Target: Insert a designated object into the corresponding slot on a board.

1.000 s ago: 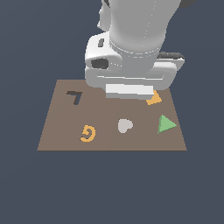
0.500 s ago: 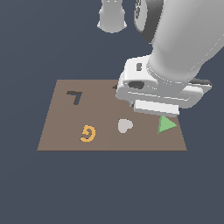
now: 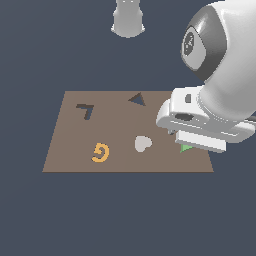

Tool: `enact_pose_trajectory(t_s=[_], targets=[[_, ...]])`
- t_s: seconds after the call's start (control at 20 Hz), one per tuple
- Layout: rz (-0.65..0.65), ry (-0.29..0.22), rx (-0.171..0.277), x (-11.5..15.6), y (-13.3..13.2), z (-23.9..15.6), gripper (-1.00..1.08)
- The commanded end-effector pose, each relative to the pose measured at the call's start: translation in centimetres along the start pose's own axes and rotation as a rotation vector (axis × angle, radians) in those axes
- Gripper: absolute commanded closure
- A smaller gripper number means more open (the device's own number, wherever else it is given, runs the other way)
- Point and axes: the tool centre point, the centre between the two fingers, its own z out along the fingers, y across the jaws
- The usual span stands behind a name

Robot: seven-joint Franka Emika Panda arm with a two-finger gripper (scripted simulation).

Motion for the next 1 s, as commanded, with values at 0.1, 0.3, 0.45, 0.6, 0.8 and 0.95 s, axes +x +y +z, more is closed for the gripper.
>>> enact_pose_trajectory(t_s=[0.1,0.3,0.45,0.6,0.8,0.95], targets=[[0.026,0.004,0.001,0.6,-1.6,0.8,-0.92],[0.037,0.006,0.001,0.8,-2.3,1.1,-0.92],[0.041,0.006,0.001,1.0,-2.5,1.2,-0.92],[0.039,0.005,0.001,0.9,-2.5,1.2,-0.92],[0.039,0.005,0.001,0.9,-2.5,1.9,-0.92],[0.041,0.006,0.001,1.0,-2.5,2.9,-0.92]])
